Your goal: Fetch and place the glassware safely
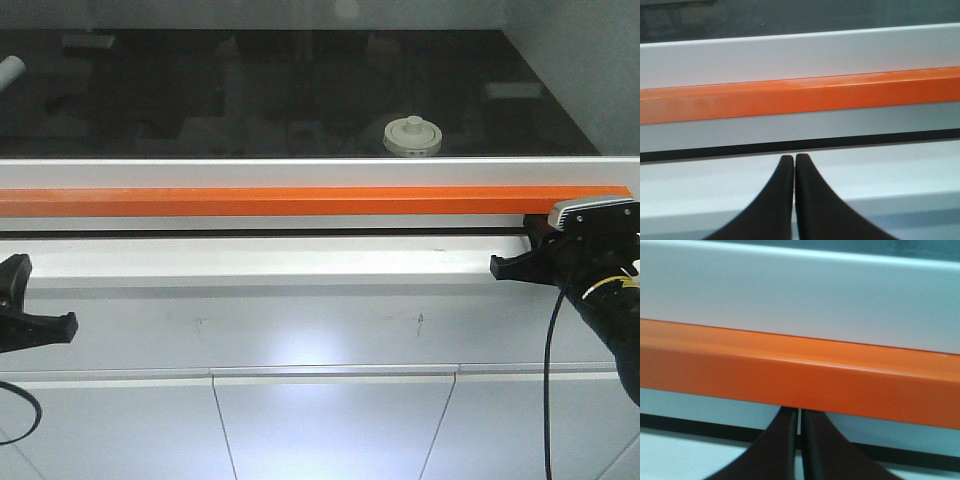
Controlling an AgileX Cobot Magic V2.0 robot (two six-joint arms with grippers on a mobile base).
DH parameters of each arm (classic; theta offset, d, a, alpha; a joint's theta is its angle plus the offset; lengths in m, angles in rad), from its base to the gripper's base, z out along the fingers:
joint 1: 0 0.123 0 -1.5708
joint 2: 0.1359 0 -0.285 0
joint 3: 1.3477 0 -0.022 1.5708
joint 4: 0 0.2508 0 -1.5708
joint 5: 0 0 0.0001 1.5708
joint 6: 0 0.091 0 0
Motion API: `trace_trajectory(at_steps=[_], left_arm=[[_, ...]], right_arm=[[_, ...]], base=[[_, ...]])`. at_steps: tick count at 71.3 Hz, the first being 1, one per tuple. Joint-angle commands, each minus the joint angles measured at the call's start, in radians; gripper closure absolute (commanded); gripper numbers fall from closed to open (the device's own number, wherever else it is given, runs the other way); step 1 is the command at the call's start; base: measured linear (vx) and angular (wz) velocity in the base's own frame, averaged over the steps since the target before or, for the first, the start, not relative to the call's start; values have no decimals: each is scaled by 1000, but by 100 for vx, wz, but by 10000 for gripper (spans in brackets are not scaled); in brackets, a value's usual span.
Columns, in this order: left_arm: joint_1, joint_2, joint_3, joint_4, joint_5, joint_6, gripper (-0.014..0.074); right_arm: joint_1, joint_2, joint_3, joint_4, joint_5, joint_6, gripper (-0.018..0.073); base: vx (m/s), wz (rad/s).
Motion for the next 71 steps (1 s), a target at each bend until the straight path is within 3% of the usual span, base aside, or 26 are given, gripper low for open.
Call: trace_trajectory(at_steps=[1, 28, 71], left_arm=[[-1, 40, -66, 16, -97, 0, 603], [-1, 237, -203, 14, -102, -1, 603], [-1, 330, -314, 14, -90, -1, 603]], right_arm=[[-7, -38, -31, 9, -121, -7, 560], [-7, -38, -31, 8, -121, -7, 560], [-7, -38, -31, 5, -114, -7, 560]], base=[[0, 0], [0, 0], [0, 0]])
